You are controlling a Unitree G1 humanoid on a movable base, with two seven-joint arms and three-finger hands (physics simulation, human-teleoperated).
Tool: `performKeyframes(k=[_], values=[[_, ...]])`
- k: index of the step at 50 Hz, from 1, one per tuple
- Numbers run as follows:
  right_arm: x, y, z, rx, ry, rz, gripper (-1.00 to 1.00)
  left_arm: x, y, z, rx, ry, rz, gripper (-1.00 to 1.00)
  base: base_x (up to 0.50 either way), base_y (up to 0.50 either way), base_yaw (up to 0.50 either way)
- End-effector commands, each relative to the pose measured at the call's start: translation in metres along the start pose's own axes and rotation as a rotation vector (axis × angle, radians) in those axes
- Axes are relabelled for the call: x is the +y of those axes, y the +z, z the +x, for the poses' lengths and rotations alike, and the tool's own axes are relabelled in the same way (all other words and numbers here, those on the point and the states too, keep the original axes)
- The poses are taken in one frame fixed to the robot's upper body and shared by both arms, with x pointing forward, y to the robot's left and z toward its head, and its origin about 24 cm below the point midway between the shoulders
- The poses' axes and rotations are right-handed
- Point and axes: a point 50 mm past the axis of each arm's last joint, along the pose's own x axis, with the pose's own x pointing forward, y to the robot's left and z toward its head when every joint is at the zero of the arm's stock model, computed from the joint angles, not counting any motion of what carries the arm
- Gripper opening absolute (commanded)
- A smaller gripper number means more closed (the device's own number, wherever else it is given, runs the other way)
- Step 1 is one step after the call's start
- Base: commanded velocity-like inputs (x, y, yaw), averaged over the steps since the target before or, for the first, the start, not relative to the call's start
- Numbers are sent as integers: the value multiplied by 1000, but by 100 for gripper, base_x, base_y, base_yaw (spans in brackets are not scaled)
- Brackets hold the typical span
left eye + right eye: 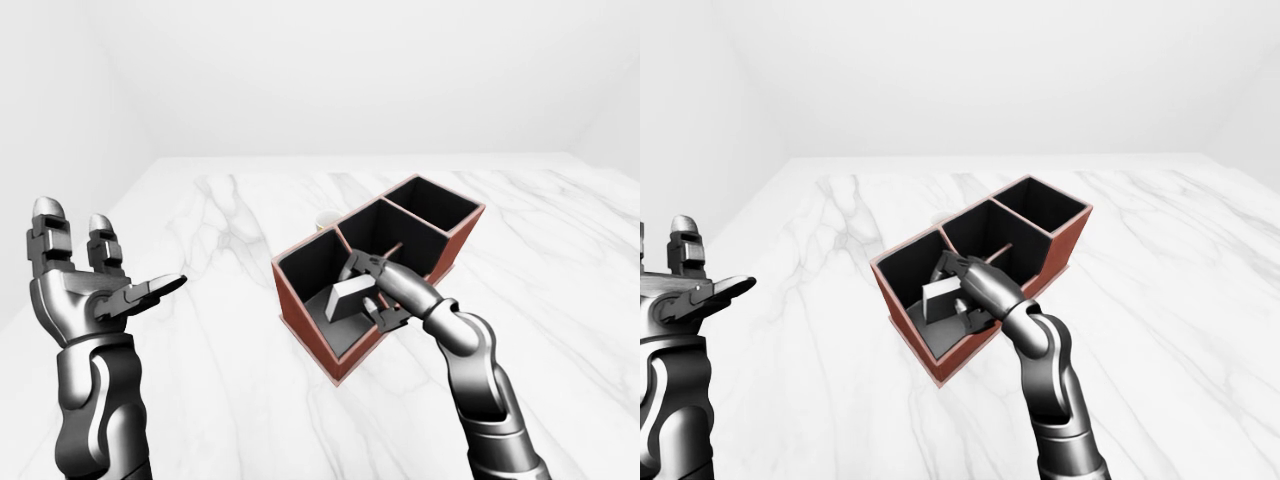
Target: Pick up the book and place it in the left compartment of the caddy.
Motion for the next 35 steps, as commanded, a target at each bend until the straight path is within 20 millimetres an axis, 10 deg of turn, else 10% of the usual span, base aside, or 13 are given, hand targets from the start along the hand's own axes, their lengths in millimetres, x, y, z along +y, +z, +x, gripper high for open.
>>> performKeyframes(k=[1, 33, 34, 35], values=[[-1, -4, 2, -7, -29, 48, -100, 0, 0, 0, -2, -1, 0, 100, 0, 0, 0], [9, -18, 12, 41, -34, 109, -98, 0, 0, 0, 2, 0, 1, 100, 0, 0, 0], [9, -18, 12, 39, -29, 111, -74, 1, -1, 0, 4, 0, 1, 100, 0, 0, 0], [12, -17, 11, 36, -7, 107, 22, 0, 1, 0, -2, 0, -2, 100, 0, 0, 0]])
